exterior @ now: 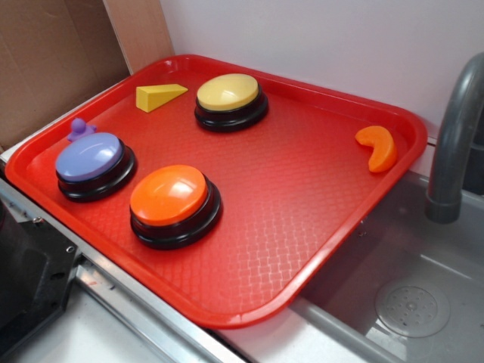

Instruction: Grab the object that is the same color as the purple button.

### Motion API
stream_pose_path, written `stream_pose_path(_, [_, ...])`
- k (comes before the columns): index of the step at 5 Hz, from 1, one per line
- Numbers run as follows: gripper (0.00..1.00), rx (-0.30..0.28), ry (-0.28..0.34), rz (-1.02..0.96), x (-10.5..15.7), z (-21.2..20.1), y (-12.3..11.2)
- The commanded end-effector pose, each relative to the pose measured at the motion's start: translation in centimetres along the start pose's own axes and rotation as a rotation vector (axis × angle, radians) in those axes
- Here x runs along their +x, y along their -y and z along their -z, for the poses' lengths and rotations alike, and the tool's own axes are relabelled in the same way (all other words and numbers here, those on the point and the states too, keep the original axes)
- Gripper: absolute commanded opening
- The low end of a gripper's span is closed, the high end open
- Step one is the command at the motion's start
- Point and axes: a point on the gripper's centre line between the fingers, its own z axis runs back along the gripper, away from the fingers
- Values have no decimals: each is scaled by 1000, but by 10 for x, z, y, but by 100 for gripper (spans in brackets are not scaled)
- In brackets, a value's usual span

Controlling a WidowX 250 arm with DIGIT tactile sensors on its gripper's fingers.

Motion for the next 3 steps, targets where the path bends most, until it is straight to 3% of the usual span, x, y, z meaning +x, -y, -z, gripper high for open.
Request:
stream_pose_path(1, [100,0,0,0,0,0,0])
stream_pose_path(2, [100,-54,119,-185,9,9,-21])
stream_pose_path(3, [100,-63,135,-354,24,21,-46])
